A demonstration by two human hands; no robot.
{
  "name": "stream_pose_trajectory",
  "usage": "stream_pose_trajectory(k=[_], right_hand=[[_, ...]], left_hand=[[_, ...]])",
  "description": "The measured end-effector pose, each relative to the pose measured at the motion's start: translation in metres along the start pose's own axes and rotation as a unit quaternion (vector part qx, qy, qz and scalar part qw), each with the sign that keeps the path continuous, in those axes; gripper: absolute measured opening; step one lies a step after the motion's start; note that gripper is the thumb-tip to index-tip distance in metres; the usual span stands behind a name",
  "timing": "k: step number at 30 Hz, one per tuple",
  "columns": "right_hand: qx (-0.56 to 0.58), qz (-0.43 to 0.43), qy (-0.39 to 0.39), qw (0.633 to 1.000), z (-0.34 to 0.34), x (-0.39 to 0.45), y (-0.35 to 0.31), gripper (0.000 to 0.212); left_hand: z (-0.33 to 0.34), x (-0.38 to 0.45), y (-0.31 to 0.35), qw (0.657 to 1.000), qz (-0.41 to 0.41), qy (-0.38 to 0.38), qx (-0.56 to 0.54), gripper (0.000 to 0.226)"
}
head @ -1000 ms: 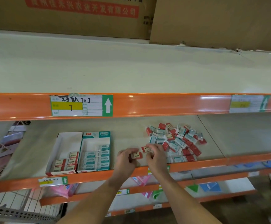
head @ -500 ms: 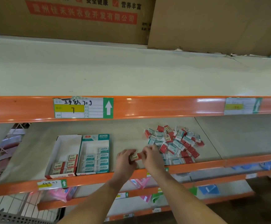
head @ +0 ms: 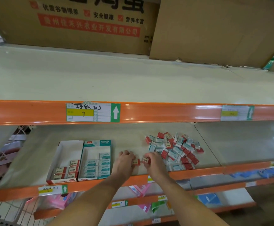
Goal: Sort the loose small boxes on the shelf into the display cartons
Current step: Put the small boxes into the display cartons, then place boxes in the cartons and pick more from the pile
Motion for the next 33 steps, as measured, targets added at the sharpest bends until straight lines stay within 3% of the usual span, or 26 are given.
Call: stream_pose_trajectory(k=[7, 11, 19, 33], right_hand=[[-0.023, -0.027, 0.023, 0.999, -0.005, 0.012, -0.03, 0.025], [-0.003, -0.048, 0.015, 0.999, 0.001, 0.023, -0.06, 0.034], [-0.003, -0.126, -0.011, 0.992, 0.033, 0.032, -0.134, 0.033], [-0.014, -0.178, -0.059, 0.982, 0.093, 0.025, -0.237, 0.033]], left_hand=[[-0.04, 0.007, -0.015, 0.999, 0.033, 0.038, 0.018, 0.041], [-0.064, 0.004, -0.037, 0.998, 0.037, 0.051, 0.03, 0.036], [-0.105, -0.014, -0.096, 0.997, -0.012, 0.08, 0.021, 0.03], [-0.165, -0.06, -0.201, 0.988, -0.11, 0.088, 0.063, 0.026]])
Point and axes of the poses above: each hand's wrist, its own x-axis towards the middle knuckle, its own z-axis out of the palm, y = z × x, the point moved 8 cm from there along x, towards the middle knuckle, and after that the axes turned 1 degree about y, right-handed, at the moved point
